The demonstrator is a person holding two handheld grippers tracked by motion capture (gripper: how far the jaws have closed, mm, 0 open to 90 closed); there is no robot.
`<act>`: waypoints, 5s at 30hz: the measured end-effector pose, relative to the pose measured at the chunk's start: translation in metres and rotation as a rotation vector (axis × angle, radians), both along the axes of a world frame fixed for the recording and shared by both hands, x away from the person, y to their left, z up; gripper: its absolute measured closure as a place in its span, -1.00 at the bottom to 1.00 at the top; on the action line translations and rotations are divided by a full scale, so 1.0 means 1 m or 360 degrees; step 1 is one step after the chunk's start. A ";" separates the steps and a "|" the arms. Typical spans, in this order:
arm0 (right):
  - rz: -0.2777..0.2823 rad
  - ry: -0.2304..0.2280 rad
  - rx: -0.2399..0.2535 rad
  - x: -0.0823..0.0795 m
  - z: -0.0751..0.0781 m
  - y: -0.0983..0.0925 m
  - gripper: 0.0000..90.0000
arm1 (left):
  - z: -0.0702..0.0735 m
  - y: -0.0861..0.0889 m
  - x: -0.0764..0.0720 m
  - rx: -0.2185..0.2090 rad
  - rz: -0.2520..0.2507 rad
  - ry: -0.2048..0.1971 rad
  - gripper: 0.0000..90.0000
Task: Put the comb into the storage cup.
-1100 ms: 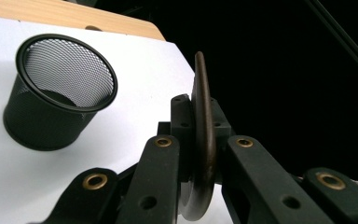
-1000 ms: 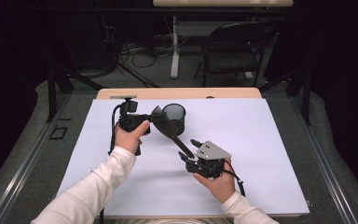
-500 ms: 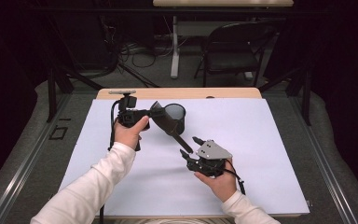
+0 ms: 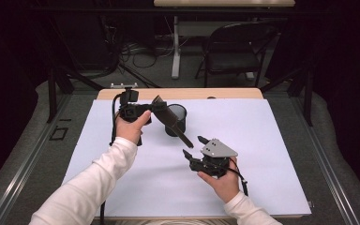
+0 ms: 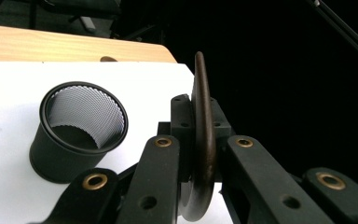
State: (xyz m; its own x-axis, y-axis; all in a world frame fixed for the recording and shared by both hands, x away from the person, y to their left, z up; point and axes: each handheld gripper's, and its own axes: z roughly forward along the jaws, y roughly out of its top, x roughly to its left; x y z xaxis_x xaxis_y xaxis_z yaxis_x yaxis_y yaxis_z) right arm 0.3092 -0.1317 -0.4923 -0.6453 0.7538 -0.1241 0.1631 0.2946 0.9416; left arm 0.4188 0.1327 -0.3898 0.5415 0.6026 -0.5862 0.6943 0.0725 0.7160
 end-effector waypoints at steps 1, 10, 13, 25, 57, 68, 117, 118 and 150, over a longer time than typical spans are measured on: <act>0.0003 0.0015 0.0016 0.001 0.000 -0.002 -0.32 | 0.001 -0.001 0.001 0.0001 0.0006 0.0001 0.92; 0.0028 0.0066 0.0018 0.003 0.000 -0.007 -0.28 | 0.013 -0.003 0.005 0.0024 0.0037 -0.0052 0.92; 0.0028 0.0062 0.0005 0.002 0.000 -0.007 -0.28 | 0.017 -0.004 0.006 0.0034 0.0051 -0.0064 0.92; 0.0077 0.0062 0.0033 -0.001 0.002 -0.014 -0.39 | 0.029 -0.001 0.011 0.0065 0.0091 -0.0093 0.92; 0.0032 0.0153 -0.0028 0.004 -0.005 -0.009 -1.00 | 0.048 0.011 0.027 0.0134 0.0238 -0.0155 0.92; 0.0025 0.0182 0.0003 0.005 -0.006 -0.011 -1.00 | 0.051 0.017 0.034 0.0150 0.0327 -0.0174 0.92; 0.0049 0.0193 0.0032 0.005 -0.006 -0.013 -1.00 | 0.026 -0.005 0.064 0.0234 0.0518 -0.0105 0.92; 0.0050 0.0193 0.0034 0.005 -0.006 -0.013 -1.00 | 0.025 -0.006 0.064 0.0240 0.0514 -0.0105 0.92; 0.0059 0.0194 0.0034 0.005 -0.006 -0.014 -0.97 | 0.001 -0.027 0.067 0.0330 0.0453 -0.0052 0.92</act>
State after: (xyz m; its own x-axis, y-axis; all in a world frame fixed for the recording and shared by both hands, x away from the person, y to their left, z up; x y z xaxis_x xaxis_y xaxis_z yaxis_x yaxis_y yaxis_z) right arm 0.3140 -0.1462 -0.4985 -0.6821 0.7307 -0.0275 0.2658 0.2828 0.9216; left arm 0.4863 0.1053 -0.3883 0.3512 0.8365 -0.4206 0.6435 0.1107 0.7574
